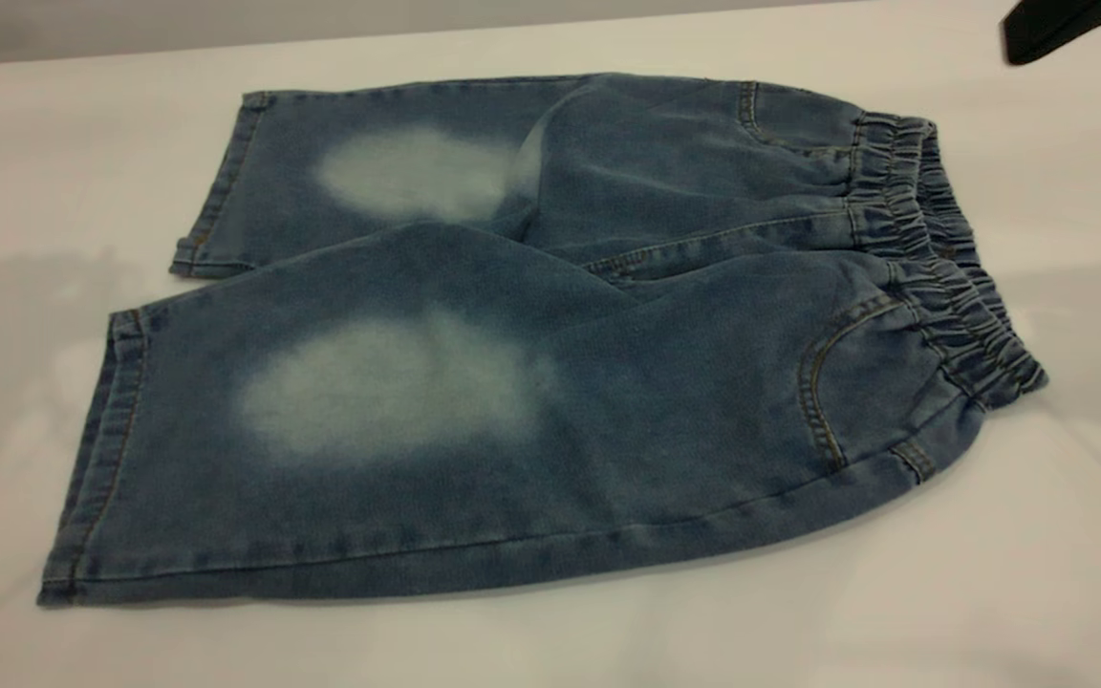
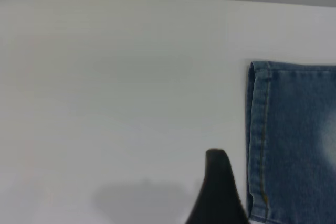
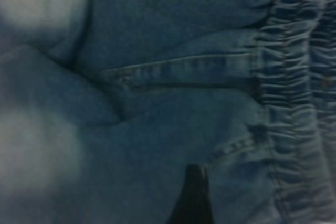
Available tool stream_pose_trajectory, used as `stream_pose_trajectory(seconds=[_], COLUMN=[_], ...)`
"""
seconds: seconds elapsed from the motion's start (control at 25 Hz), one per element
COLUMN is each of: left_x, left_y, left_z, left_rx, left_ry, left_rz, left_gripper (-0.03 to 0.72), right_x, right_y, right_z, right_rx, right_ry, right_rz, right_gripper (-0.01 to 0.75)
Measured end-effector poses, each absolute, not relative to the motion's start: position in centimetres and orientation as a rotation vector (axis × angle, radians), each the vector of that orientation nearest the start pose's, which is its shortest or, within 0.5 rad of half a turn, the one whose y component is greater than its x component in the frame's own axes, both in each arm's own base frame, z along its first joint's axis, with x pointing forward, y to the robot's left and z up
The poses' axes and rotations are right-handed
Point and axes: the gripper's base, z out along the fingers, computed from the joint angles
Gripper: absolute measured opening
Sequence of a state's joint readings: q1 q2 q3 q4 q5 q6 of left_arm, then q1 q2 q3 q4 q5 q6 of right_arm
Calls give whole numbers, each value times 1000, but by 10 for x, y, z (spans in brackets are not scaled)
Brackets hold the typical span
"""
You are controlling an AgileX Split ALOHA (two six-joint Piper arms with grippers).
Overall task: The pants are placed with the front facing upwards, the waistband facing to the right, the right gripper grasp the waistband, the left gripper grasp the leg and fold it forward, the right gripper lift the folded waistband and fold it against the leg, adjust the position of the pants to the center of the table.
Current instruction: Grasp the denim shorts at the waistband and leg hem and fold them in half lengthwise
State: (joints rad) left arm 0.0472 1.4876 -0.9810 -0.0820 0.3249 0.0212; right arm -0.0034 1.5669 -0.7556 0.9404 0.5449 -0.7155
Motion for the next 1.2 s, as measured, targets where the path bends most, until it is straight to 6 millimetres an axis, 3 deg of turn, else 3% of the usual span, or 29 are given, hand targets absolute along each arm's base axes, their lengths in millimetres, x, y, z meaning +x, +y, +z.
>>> stream_pose_trajectory(seconds=[0.24,0.52,0.88,1.2], left_x=[320,320,319,319], left_y=[13,13,13,13], left_z=[264,264,264,264], left_rx=[-107,-106,-106,-106], left_ry=[2312,2311,2314,2314], left_rz=[-35,-34,-34,-34], left_gripper=[475,475,475,475], right_x=[286,275,257,255], right_y=[17,-15,-6,-3], right_z=[163,137,104,74], right_rx=[189,337,330,321], right_ry=[2644,2666,2673,2699], right_rz=[682,776,892,959], right_gripper=[554,554,554,554])
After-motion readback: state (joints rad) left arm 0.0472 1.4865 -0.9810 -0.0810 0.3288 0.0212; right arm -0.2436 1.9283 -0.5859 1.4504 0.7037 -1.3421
